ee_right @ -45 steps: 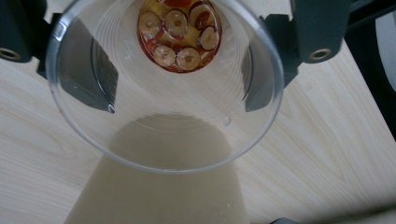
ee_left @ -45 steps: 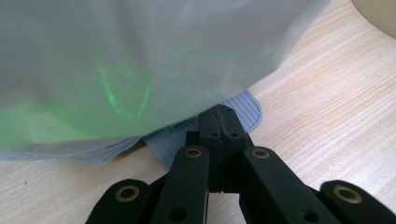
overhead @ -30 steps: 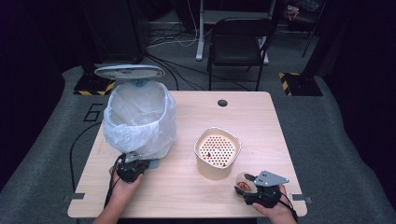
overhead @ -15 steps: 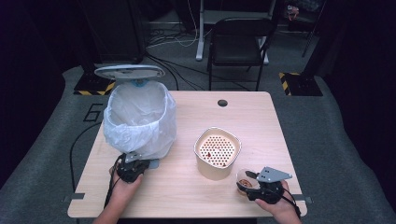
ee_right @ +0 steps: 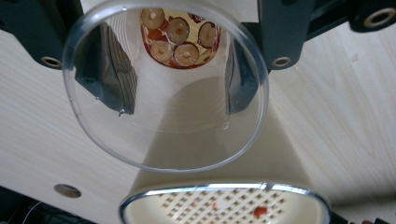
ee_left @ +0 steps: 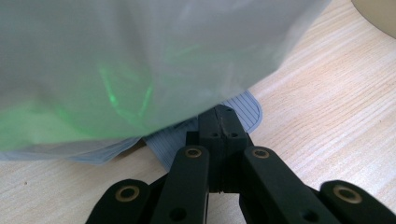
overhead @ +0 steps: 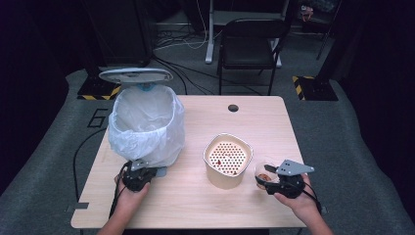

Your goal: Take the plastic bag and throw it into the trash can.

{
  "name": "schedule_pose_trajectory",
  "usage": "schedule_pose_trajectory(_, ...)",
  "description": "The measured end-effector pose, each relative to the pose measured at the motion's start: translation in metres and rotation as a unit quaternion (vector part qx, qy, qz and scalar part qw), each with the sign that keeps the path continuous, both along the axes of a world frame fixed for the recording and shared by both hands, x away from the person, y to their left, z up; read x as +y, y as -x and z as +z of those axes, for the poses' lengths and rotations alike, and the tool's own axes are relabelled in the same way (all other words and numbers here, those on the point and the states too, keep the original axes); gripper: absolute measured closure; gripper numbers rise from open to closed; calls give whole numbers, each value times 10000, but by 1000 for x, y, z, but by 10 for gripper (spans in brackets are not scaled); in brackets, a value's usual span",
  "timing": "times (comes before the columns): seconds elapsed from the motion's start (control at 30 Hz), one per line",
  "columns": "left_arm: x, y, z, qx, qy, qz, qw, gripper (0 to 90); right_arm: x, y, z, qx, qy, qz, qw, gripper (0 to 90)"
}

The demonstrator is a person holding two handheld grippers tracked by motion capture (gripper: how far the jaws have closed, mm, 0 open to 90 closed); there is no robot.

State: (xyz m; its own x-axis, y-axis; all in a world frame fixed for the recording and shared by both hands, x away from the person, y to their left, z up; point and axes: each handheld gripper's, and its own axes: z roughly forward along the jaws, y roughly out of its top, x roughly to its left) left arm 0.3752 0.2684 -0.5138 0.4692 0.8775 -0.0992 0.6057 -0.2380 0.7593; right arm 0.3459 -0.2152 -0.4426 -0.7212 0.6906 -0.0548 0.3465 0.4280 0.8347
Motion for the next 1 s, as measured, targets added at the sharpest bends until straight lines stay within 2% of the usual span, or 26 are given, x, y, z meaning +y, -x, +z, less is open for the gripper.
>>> schedule_pose_trajectory(0.13,1,0,1,51,-55,-82,9999,900,-2,-10,10,-78,-42,-32,10000,443)
schedule_pose_trajectory(0.37,1,0,1,58,-50,-56,10000,900,-3,-25,21,-111,-124,-59,9998,447)
schedule_pose_trajectory(0.63,0,0,0,6,3,4,10000,900,-6,-42,38,-296,-3,-20,9996,449)
schedule_pose_trajectory(0.83,0,0,0,10,-6,-8,10000,900,-7,-55,52,-439,177,-2,9989,451)
schedule_pose_trajectory(0.9,1,0,1,69,-30,-61,10000,900,-8,-59,56,-471,200,7,9987,451)
schedule_pose_trajectory(0.93,1,0,1,111,-73,-7,9999,900,-8,-63,58,-492,189,25,9986,451)
schedule_pose_trajectory(0.97,1,0,1,114,-64,28,9999,900,-9,-66,60,-488,149,41,9987,451)
schedule_pose_trajectory(1.0,1,0,1,75,-26,-55,10000,900,-9,-67,61,-470,110,34,9988,451)
